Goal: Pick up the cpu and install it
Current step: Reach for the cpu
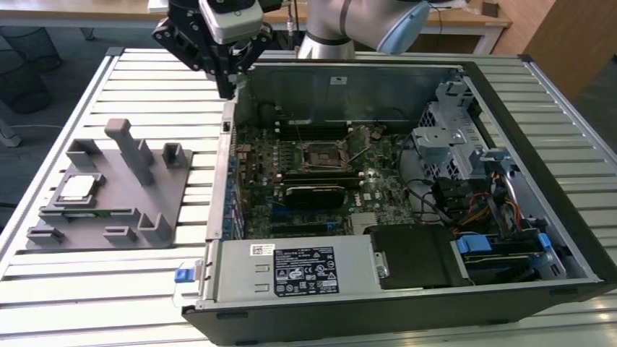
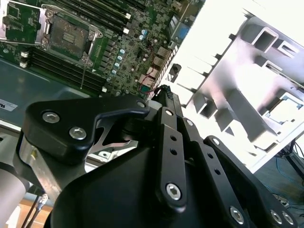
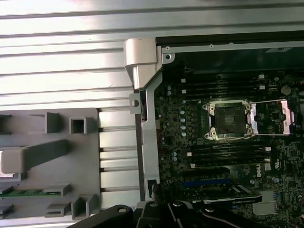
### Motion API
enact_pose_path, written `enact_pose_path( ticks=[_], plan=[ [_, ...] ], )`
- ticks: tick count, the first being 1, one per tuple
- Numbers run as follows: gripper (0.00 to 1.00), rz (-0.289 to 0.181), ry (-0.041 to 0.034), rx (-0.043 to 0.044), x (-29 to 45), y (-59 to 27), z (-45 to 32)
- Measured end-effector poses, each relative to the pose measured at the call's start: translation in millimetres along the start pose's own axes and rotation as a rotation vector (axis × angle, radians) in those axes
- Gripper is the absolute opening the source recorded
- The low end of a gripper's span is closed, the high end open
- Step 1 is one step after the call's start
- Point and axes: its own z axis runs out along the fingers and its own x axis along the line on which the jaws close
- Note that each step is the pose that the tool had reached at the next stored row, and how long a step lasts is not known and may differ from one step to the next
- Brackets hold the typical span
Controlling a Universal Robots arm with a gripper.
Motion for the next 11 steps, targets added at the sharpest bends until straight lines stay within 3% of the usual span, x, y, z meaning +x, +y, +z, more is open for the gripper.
enact_pose_path(
  ticks=[11],
  plan=[
    [0.11,0.000,0.0014,0.0001,8.7,-0.7,0.7]
  ],
)
